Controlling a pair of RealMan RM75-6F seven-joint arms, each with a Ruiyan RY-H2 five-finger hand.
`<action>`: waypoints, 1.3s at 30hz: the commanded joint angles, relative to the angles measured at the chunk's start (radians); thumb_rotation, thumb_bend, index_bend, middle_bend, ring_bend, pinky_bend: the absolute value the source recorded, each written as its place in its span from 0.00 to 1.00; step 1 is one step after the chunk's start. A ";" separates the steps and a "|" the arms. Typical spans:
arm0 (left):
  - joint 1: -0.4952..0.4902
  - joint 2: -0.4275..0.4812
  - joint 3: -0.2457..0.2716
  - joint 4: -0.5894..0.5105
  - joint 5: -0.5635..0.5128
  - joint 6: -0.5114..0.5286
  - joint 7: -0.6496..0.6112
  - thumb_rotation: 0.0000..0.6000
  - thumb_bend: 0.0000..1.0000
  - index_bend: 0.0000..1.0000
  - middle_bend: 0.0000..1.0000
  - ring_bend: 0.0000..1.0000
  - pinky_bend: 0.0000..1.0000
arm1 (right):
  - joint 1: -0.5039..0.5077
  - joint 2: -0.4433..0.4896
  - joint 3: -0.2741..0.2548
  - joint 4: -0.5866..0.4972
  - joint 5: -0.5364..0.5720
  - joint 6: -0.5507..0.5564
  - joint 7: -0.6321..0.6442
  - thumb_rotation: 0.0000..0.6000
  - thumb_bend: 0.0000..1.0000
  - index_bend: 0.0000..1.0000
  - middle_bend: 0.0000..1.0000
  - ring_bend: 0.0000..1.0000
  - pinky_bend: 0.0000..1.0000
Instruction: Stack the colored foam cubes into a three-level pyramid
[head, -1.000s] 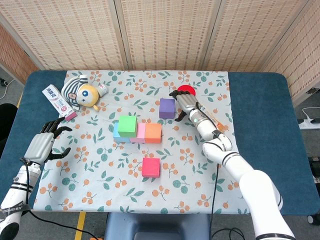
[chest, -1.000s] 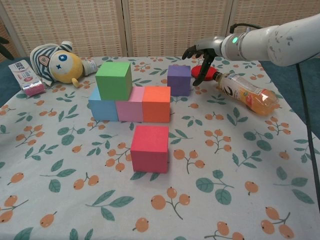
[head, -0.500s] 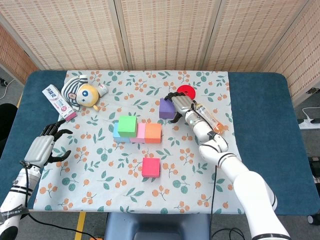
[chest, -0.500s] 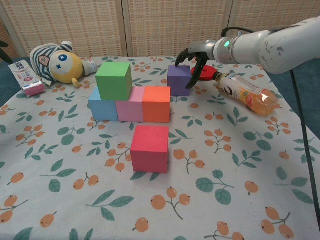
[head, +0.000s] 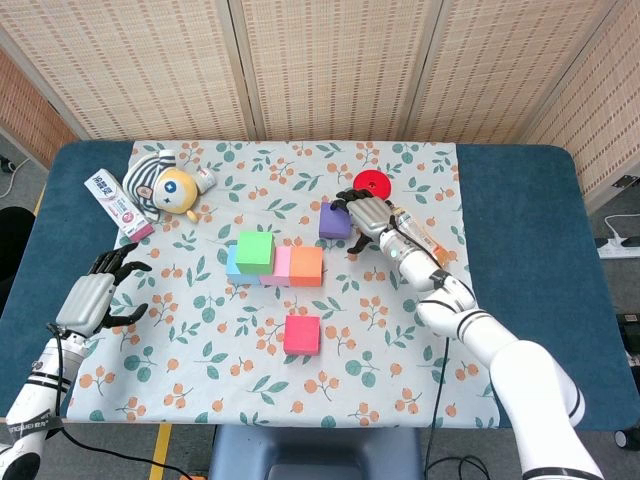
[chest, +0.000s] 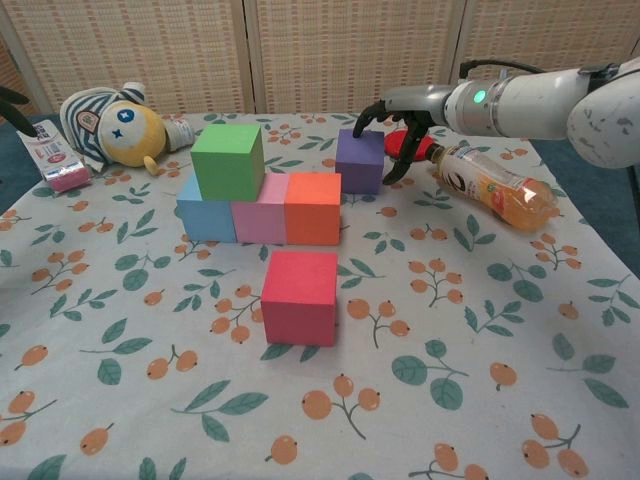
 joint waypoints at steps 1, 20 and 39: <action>0.001 -0.003 0.000 0.001 0.005 -0.001 -0.002 1.00 0.33 0.29 0.03 0.00 0.02 | -0.053 0.078 -0.039 -0.114 -0.035 0.075 0.000 1.00 0.00 0.26 0.07 0.00 0.00; 0.020 -0.005 0.004 0.002 0.055 0.018 -0.025 1.00 0.33 0.28 0.02 0.00 0.02 | -0.231 0.369 -0.050 -0.585 0.058 0.266 -0.220 1.00 0.00 0.18 0.08 0.00 0.00; 0.035 0.006 0.002 -0.015 0.041 0.016 -0.027 1.00 0.33 0.29 0.02 0.00 0.02 | -0.055 0.108 -0.011 -0.245 0.095 0.056 -0.249 1.00 0.00 0.14 0.08 0.00 0.00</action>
